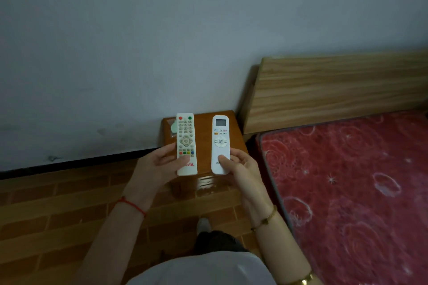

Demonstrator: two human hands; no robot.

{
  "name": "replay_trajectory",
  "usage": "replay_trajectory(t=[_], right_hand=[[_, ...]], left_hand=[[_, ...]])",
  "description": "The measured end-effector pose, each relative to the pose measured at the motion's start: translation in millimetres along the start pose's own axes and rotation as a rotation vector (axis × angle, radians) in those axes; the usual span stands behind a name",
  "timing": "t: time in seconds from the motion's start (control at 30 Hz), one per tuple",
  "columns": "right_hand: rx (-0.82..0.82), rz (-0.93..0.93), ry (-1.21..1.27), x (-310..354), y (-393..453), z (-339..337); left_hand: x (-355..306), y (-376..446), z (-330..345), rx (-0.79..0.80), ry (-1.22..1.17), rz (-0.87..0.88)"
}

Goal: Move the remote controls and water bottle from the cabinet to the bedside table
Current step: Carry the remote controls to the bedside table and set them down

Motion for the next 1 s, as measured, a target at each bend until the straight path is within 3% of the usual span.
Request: replay_trajectory(t=[0.17,0.5,1.0], right_hand=[[0.033,0.097,-0.034,6.5,86.2,7.6],[-0.017,0.289,-0.140,-41.8,240.7,43.8],[-0.099,0.387,-0.367,-223.0,404.0,56.1]], left_hand=[[-7.6,72.6,11.5,-0.038,-0.061,-0.092],[42.6,228.8,8.2,-0.094,-0.019,-0.243],[201.3,397.0,-9.3,-0.204,0.103,-0.335]])
Point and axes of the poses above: each hand's wrist, its own y-axis towards the middle knuckle, its own z-axis out of the palm, x = y × z, the point moved 3 cm from there along y, towards the middle knuckle, and after that the axes turned 2 degrees about -z, right-handed, at the moved point
